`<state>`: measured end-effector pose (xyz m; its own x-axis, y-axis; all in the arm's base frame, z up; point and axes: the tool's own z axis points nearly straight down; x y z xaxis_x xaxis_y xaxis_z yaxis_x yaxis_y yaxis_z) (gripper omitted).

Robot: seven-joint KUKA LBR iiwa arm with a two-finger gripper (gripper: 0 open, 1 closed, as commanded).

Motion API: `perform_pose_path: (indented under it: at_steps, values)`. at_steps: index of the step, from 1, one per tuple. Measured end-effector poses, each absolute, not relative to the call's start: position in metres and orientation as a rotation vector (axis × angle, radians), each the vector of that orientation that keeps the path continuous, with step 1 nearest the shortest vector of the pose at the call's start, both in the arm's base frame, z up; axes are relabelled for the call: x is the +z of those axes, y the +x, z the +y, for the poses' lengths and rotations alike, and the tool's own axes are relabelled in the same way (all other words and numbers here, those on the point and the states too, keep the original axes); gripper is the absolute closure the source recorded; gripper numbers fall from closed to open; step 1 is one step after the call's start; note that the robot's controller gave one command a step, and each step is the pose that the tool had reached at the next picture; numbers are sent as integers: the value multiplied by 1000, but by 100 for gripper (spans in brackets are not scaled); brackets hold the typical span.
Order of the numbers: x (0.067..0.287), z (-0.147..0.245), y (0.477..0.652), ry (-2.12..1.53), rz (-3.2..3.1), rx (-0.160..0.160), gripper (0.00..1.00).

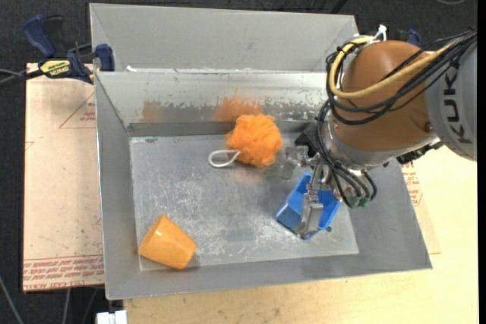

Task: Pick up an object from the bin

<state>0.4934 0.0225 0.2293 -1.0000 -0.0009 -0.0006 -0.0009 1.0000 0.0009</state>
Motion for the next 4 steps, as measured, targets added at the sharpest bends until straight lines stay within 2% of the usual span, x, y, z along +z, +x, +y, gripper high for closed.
perform_pose_path:
  at_steps: [1, 2, 3, 4]
  values:
    - [192, 5, 523, 20, 3141, 3, 0]
    - [139, -15, 505, -14, 3139, 2, 0]
    - [110, -36, 499, -147, 3139, 4, 0]
    - [103, -83, 538, -39, 3163, 17, 0]
